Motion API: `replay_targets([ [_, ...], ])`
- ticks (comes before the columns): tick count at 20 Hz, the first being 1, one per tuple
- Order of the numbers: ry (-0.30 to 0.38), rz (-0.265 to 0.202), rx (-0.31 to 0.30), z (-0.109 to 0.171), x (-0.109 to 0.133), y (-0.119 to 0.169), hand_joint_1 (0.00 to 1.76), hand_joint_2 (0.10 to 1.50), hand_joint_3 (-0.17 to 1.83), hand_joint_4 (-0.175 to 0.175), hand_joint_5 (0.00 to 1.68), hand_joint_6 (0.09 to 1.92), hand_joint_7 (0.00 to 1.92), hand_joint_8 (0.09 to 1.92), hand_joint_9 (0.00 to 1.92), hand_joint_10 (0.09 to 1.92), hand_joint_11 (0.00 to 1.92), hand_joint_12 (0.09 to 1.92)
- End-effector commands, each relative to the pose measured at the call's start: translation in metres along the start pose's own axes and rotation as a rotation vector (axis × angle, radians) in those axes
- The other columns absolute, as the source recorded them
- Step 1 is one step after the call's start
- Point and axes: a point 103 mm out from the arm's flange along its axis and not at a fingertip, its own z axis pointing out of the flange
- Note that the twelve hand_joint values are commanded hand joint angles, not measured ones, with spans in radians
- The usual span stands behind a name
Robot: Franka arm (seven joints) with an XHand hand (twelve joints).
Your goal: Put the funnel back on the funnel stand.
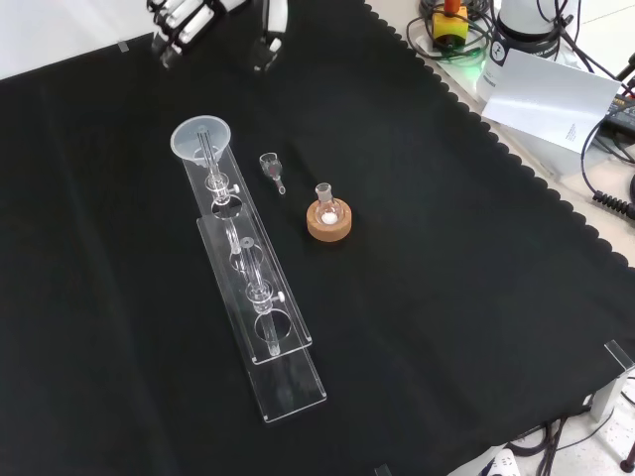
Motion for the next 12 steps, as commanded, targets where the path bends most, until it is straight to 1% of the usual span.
replay_targets([
  [1,0.115,0.034,-0.017,0.005,-0.003,-0.038,0.69,0.69,0.48,-0.030,0.20,0.09,0.01,0.64,0.21,0.76,0.10,1.42],
  [4,0.145,0.044,-0.012,0.010,-0.012,-0.050,0.69,0.69,0.48,-0.031,0.21,0.09,0.01,0.64,0.22,0.76,0.11,1.42],
  [6,0.145,0.059,-0.018,0.011,-0.017,-0.058,0.69,0.69,0.48,-0.031,0.21,0.09,0.02,0.65,0.22,0.76,0.11,1.41],
  [7,0.139,0.097,-0.015,0.011,-0.012,-0.062,0.69,0.69,0.48,-0.031,0.21,0.09,0.02,0.65,0.22,0.76,0.11,1.41],
  [8,0.141,0.088,-0.032,0.012,-0.007,-0.066,0.69,0.70,0.48,-0.031,0.21,0.09,0.02,0.65,0.23,0.76,0.12,1.41],
  [12,0.166,0.073,-0.038,0.017,-0.002,-0.080,0.69,0.70,0.48,-0.032,0.21,0.09,0.02,0.66,0.23,0.76,0.12,1.41],
])
